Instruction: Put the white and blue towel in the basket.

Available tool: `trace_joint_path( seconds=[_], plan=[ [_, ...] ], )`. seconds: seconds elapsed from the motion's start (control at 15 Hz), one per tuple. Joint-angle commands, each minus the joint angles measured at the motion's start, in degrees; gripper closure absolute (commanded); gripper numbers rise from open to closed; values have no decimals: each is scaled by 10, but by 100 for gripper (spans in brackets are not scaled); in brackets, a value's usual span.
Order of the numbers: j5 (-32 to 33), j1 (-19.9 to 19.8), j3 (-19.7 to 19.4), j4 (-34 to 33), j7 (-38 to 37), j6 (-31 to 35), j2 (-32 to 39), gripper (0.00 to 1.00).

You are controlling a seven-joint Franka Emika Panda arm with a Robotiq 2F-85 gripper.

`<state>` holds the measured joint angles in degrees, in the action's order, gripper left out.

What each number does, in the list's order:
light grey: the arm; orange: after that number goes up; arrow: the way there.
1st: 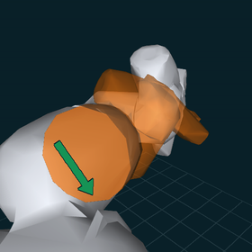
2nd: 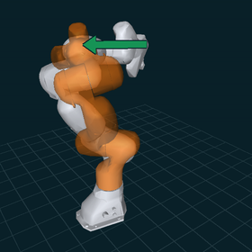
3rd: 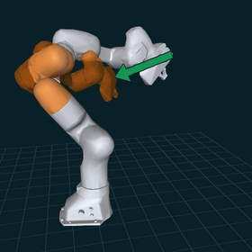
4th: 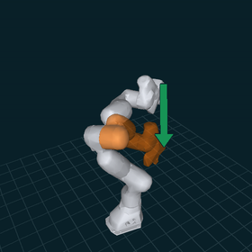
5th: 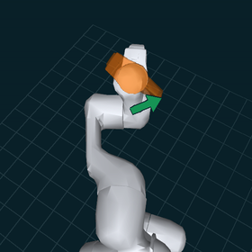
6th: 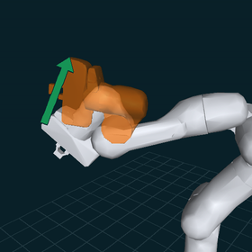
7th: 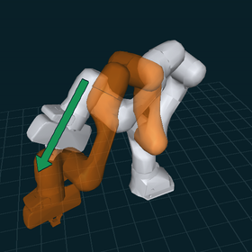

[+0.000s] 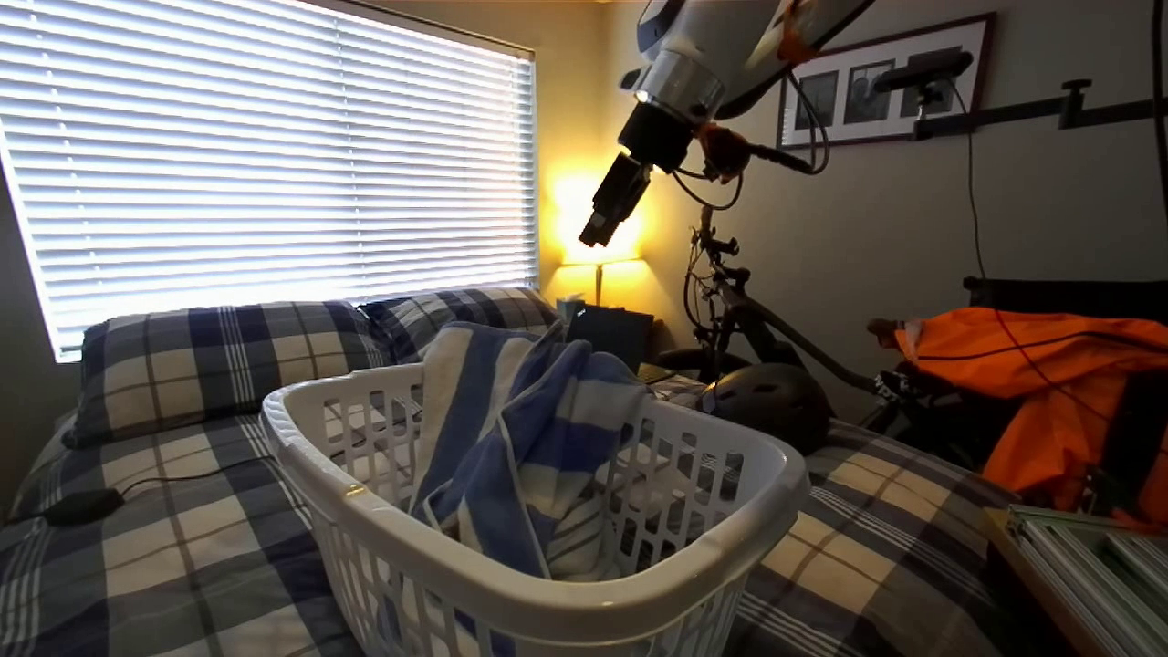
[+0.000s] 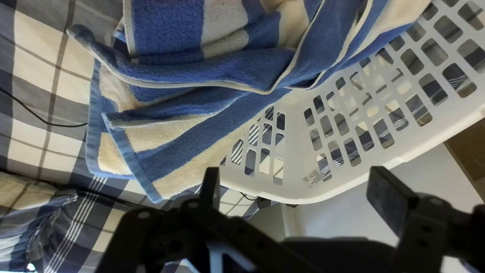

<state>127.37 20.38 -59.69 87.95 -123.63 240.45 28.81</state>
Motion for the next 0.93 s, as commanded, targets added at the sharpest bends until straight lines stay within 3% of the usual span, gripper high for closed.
trace_joint_path(
  seconds=[0.0,0.13,0.2,0.4,0.6,0.87],
  plan=[
    [1,-120,100,-35,-12,48,18,0],
    [15,-170,166,-1,-5,12,9,0],
    [-1,-198,171,-38,-10,40,38,0],
    [6,-258,216,-63,-27,37,74,0],
    [-15,-307,235,-121,-73,21,117,0],
    [-42,-354,243,-212,-112,51,188,0]
  ],
)
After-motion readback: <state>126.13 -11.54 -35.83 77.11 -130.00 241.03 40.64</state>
